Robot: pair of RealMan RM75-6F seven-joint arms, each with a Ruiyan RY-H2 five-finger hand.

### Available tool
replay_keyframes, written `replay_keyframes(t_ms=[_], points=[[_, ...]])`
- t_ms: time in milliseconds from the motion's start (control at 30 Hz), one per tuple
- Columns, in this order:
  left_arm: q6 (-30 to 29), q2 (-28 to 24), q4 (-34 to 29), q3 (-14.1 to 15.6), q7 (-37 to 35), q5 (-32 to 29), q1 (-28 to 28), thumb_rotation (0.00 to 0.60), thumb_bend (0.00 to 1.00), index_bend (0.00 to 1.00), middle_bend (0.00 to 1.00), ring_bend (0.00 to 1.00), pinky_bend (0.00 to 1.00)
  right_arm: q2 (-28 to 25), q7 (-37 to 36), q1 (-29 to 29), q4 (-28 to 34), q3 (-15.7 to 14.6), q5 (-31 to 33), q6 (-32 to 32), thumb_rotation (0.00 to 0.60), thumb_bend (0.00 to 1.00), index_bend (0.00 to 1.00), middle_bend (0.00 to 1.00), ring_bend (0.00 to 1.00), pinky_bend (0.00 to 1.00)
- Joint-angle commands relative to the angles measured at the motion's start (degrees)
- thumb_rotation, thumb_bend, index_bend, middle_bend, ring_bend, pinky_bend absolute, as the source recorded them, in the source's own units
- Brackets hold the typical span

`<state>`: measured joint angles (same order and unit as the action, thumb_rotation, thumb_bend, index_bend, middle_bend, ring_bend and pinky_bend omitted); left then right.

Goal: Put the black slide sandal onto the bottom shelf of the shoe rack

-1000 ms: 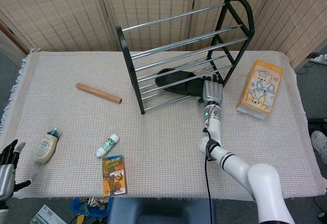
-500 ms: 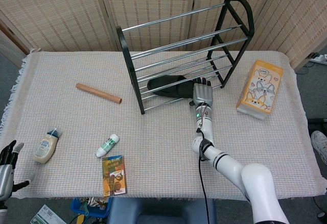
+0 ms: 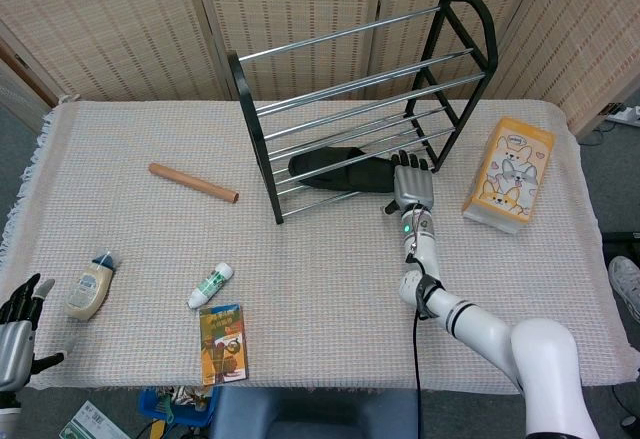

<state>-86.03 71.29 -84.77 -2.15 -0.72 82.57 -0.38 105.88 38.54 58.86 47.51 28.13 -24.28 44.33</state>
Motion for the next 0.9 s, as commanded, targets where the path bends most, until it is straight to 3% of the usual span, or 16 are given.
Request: replay_keyframes(t_ms=[33,200,300,600,900], points=[[0.1,0.0,-0.1,0.0,0.1,-0.1,0.0,0.6,0.24,0.11,0.0,0.0,0.17,-0.5,1.4,0.2,-0.8,-0.5,1.6,-0.5,0.6,0.13,0.0,0.02,0.0,0.04],[0.1,-0.1,-0.4,-0.1,0.5,-0.2,0.0,0.6,0.24,0.11,0.0,0.0,0.17,0.3,4.8,1.6,-3.8,-1.6,4.1,-2.0,0.6,0.3,0.0,0.08,0.0,0.04],[0.1,-0.3,-0.5,-0.1,0.5,-0.5,0.1,0.6,0.24,0.11,0.0,0.0,0.17,0.9,5.5,2.2,-5.5,-1.9,4.9,-3.2,0.6,0.34,0.0,0.1,0.0,0.04],[-0.2,-0.1,-0.2,0.0,0.2,-0.6,0.5,0.6,0.24,0.11,0.0,0.0,0.17,1.4,3.5,2.3,-6.8,-3.1,3.0,-6.0,0.6,0.37,0.0,0.13,0.0,0.04],[-0.1,0.1,0.3,0.0,-0.1,-0.5,0.5,0.6,0.24,0.11,0.0,0.0,0.17,-1.7,-1.5,-0.7,0.2,-6.3,-4.8,-4.9,0.6,0.37,0.0,0.13,0.0,0.04]])
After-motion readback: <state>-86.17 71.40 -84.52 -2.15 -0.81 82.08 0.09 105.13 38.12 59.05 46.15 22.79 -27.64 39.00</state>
